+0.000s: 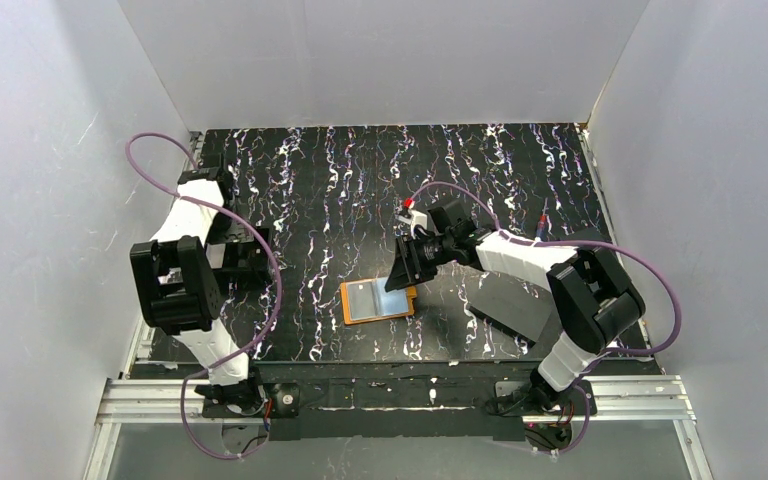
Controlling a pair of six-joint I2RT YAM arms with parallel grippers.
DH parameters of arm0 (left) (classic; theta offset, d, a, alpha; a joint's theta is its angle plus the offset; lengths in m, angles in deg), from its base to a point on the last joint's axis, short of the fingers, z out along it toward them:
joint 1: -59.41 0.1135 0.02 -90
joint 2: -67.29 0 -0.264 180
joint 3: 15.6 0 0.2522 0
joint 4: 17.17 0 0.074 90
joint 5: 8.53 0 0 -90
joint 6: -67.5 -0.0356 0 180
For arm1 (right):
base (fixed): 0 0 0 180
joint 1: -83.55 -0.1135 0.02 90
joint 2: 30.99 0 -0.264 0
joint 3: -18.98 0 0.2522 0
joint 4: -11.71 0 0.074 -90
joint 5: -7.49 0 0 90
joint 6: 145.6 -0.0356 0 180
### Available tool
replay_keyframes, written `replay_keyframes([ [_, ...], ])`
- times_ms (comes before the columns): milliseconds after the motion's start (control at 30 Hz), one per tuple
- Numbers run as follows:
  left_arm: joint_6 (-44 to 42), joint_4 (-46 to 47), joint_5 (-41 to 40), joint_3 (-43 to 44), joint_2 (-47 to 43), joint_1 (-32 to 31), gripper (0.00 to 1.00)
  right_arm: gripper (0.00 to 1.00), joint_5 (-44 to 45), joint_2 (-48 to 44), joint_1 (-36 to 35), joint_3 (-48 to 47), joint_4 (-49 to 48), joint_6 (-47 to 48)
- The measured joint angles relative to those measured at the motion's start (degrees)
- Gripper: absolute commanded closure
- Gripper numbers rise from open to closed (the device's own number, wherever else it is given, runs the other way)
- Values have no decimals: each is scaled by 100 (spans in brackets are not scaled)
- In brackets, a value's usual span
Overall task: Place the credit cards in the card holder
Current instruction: Pick up the credit card from the storage box.
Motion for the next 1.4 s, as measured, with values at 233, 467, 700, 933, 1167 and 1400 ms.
replay_keyframes([
  [233, -131, 46, -199, 9, 404, 28, 22, 45, -66, -4, 22, 0, -15, 0],
  [467, -151, 116, -304, 57, 586, 28, 31, 46, -107, -4, 28, 0, -103, -11],
  [700, -155, 210, -380, 57, 588, 39, 48, 46, -127, -4, 37, 0, -109, -26],
  [933, -179, 212, -413, 57, 588, 46, 60, 46, -153, -4, 42, 0, -125, -37],
  [1167, -195, 210, -446, 57, 586, 46, 64, 46, -177, -4, 70, 2, -142, -48],
  [1400, -221, 168, -385, 162, 586, 50, 18, 46, -199, -4, 70, 33, -162, -50],
])
